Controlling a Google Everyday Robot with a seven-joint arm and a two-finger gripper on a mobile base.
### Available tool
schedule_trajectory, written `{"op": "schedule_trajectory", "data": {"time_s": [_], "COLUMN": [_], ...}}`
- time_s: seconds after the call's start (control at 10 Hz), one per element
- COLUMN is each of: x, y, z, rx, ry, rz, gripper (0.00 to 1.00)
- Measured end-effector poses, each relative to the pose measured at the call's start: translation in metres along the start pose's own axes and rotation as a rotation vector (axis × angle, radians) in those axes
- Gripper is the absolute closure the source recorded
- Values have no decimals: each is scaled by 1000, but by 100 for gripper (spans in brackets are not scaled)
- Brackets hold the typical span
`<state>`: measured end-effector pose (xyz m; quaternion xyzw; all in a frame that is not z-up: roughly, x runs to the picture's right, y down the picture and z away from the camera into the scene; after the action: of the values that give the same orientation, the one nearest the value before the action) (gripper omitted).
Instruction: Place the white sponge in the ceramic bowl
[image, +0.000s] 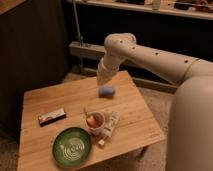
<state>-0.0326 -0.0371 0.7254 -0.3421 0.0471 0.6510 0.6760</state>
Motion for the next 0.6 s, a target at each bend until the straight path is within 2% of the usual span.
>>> {"op": "schedule_trajectory", "data": {"time_s": [0.2,0.3,0.5,0.6], "x": [28,49,70,75], "y": [24,43,58,60], "z": [-16,-28,-43,-43], "rx": [-51,-74,-67,-57], "ry": [29,50,57,63], "rz": [-52,-106,-167,-183], "gripper": [84,72,53,43]}}
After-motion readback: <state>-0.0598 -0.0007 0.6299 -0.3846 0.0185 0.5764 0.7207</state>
